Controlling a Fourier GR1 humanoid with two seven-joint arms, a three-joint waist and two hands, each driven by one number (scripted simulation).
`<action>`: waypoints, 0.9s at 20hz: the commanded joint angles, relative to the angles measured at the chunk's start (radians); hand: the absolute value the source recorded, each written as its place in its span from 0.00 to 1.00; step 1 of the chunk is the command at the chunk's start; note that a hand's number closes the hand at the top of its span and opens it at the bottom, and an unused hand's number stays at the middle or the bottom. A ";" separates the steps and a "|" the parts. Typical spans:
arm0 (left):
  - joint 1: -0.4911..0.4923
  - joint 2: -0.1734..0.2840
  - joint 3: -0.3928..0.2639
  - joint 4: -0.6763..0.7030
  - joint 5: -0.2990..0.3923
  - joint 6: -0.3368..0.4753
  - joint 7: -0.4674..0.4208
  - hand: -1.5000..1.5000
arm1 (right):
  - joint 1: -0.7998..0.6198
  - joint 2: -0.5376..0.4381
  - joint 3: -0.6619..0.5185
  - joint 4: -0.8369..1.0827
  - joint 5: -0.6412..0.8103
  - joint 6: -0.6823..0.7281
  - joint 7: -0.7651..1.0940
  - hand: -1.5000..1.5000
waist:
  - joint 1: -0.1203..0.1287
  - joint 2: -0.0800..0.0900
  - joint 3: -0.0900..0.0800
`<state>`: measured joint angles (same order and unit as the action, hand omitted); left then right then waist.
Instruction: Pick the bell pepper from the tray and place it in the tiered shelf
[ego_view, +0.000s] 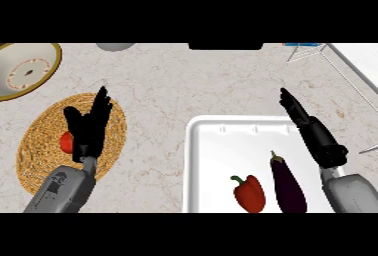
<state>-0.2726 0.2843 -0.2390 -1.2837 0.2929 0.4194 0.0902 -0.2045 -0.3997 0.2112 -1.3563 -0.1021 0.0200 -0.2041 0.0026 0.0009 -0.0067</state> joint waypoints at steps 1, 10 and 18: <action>0.062 0.043 0.042 -0.042 0.000 -0.065 0.001 0.50 | 0.004 0.053 0.026 -0.132 0.057 -0.053 0.102 1.00 | -0.002 -0.003 0.006; 0.205 0.185 0.068 -0.040 0.027 -0.159 -0.026 0.50 | 0.069 0.131 0.086 -0.192 0.544 -0.628 0.243 1.00 | -0.033 -0.027 -0.001; 0.263 0.270 0.144 -0.095 0.069 -0.241 -0.043 0.50 | 0.349 0.332 0.458 -0.376 1.018 -0.732 0.544 0.00 | -0.027 -0.015 0.001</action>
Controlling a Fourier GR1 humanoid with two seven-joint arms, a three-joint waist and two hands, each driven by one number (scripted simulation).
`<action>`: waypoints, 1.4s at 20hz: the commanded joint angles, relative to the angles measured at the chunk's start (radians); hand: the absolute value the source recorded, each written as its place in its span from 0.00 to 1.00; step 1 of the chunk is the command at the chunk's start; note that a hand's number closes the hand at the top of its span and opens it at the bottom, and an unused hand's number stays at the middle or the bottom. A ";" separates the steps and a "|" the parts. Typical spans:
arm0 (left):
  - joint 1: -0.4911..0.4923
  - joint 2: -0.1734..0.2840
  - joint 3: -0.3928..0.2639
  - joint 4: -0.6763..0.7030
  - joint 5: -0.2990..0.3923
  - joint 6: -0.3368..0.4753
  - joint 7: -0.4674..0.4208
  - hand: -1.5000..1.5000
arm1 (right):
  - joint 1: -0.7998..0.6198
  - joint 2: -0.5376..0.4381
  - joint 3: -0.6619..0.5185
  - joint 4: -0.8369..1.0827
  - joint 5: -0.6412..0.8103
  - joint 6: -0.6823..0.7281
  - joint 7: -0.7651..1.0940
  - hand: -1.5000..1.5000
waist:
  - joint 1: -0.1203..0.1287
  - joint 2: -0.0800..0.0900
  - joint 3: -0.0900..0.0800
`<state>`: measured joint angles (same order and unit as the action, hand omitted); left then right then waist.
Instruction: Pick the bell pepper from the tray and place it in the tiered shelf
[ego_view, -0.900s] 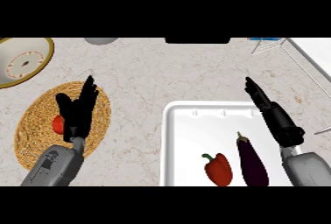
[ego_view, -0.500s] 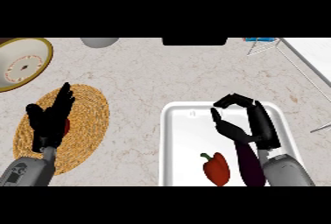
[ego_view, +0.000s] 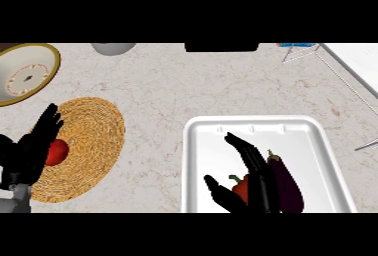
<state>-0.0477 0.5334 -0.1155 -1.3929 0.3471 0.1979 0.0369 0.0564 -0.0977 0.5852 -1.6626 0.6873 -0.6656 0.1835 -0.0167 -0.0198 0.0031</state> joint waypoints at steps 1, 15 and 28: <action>0.028 0.006 0.006 0.020 0.004 -0.011 0.013 0.50 | 0.065 0.036 0.070 -0.038 0.315 -0.026 0.204 0.00 | -0.011 0.008 -0.010; 0.080 0.009 0.006 -0.043 -0.001 -0.031 -0.001 0.50 | 0.176 0.017 0.172 -0.217 0.781 0.821 0.717 0.00 | 0.011 0.018 -0.010; 0.055 -0.015 0.030 0.002 -0.011 -0.079 0.005 0.50 | -0.026 0.096 0.187 -0.333 0.710 1.349 0.938 0.00 | 0.019 0.021 -0.004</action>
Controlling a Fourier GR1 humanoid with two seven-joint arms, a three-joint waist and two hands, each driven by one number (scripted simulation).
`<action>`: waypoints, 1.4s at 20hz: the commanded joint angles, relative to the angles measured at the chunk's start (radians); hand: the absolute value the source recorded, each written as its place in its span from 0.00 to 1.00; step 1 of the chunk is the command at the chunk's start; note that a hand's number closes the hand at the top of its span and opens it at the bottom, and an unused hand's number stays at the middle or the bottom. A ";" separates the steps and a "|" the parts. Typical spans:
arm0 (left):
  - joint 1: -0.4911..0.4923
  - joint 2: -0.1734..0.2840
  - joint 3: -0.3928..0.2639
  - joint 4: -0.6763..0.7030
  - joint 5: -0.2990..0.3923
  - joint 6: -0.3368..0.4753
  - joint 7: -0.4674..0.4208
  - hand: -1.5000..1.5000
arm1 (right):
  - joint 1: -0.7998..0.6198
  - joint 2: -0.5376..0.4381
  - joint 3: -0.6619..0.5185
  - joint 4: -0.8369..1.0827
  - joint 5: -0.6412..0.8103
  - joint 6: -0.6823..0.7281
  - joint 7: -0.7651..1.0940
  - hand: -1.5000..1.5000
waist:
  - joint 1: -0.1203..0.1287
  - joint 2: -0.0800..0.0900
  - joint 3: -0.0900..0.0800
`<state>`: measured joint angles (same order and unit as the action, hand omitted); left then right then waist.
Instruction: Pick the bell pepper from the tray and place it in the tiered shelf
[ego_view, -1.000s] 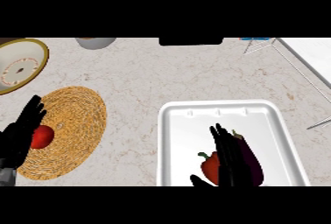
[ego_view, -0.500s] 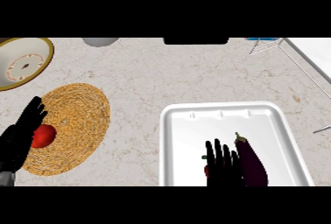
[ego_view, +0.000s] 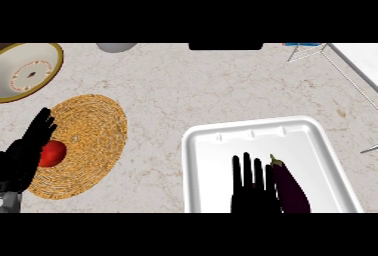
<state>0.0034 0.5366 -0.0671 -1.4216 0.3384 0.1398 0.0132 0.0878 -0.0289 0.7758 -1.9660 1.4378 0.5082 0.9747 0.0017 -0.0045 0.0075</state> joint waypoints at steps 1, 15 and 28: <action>-0.029 -0.003 0.005 0.064 0.007 -0.045 0.020 0.50 | -0.087 0.027 -0.008 0.020 -0.054 0.143 0.170 0.00 | 0.000 0.008 -0.009; -0.013 -0.061 0.034 0.057 -0.060 -0.054 0.040 0.50 | -0.055 -0.029 -0.187 0.080 -0.024 0.058 -0.072 0.00 | -0.005 0.005 -0.007; -0.013 -0.112 0.081 0.074 -0.109 -0.086 0.020 0.50 | -0.045 -0.019 -0.280 0.269 -0.043 -0.114 -0.152 1.00 | -0.003 0.005 -0.007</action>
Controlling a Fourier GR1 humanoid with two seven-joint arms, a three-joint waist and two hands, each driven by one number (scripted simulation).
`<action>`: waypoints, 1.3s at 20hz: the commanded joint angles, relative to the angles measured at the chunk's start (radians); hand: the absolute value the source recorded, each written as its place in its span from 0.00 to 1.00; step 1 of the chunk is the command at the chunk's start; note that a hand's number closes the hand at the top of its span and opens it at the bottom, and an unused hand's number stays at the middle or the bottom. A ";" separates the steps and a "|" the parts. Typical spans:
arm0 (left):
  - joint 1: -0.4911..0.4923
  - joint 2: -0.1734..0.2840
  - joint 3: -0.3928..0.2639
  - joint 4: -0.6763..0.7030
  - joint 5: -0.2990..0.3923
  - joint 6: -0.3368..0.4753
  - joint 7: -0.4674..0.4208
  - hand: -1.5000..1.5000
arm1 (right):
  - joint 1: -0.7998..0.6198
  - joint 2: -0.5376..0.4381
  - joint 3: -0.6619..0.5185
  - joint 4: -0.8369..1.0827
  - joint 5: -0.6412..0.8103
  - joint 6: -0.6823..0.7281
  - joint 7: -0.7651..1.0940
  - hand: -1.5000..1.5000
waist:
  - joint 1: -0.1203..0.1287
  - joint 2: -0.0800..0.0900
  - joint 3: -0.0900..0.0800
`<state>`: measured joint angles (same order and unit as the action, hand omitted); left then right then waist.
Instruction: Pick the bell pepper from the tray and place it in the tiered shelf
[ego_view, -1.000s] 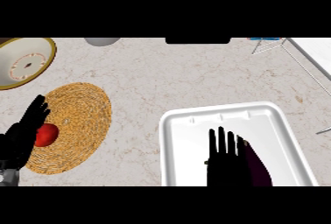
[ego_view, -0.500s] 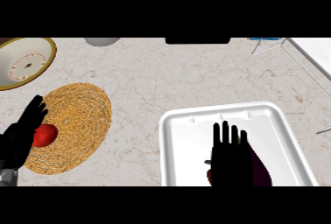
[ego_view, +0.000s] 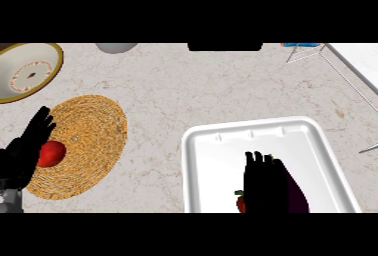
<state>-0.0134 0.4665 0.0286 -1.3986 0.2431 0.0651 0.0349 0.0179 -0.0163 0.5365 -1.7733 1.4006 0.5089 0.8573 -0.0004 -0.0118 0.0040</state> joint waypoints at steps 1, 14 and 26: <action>0.035 -0.036 -0.004 0.031 -0.009 -0.032 -0.013 0.50 | -0.006 -0.006 -0.056 0.079 -0.019 -0.085 -0.030 1.00 | 0.002 0.012 -0.004; 0.026 -0.024 0.065 -0.003 -0.006 -0.090 0.044 0.50 | -0.040 -0.095 0.013 0.012 0.059 -0.121 -0.088 1.00 | 0.001 0.012 -0.004; 0.027 -0.062 0.024 -0.041 -0.039 -0.070 0.044 0.50 | -0.508 0.015 -0.629 0.171 -0.038 -0.199 0.220 1.00 | 0.043 0.030 -0.004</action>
<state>0.0018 0.4190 0.0728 -1.4588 0.1980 0.0154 0.0703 -0.3077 -0.0168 0.0894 -1.6894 1.3802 0.3289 0.9548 0.0276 0.0125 0.0088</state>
